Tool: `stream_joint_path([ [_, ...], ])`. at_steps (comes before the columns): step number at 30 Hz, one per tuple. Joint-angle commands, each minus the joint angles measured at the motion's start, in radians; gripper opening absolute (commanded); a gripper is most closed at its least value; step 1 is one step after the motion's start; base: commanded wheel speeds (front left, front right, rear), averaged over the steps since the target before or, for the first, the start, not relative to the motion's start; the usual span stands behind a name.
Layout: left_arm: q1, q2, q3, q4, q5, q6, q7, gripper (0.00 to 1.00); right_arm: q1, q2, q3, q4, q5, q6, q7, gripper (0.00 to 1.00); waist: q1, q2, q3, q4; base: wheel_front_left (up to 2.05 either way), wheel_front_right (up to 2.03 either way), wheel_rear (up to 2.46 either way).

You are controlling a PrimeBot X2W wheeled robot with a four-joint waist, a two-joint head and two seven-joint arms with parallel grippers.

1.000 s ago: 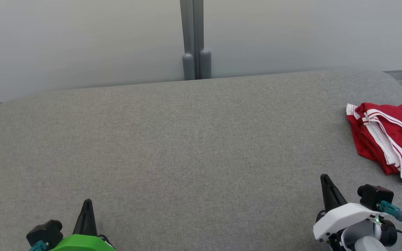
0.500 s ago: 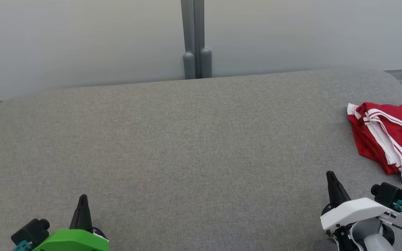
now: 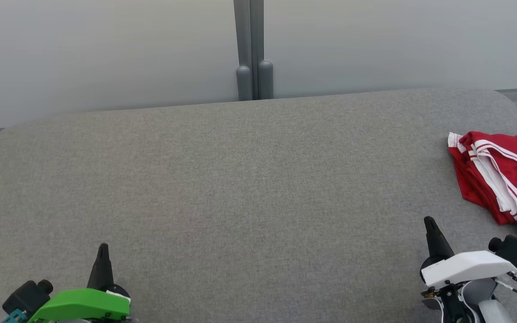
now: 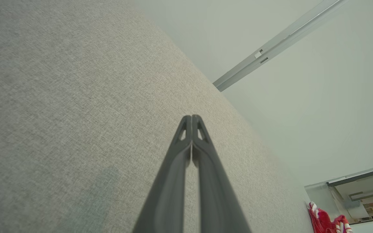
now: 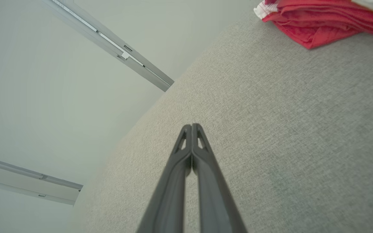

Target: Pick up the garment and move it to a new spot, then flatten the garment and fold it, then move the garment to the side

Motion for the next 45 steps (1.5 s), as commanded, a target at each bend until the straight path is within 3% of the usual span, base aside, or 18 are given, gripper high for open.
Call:
stream_joint_path([
  [1,-0.032,0.006,0.007,-0.017,-0.036,-0.006,0.009,0.0,-0.018,-0.005,-0.006,-0.019,0.039,0.0,0.007,0.0,0.0,0.0,0.0,0.0,0.0,0.0,0.0],
  [45,-0.063,0.009,0.044,-0.073,-0.485,-0.029,0.122,0.0,-0.022,-0.008,-0.048,-0.086,0.528,0.0,0.128,0.0,0.0,0.0,0.013,0.008,0.0,0.0,0.0],
])
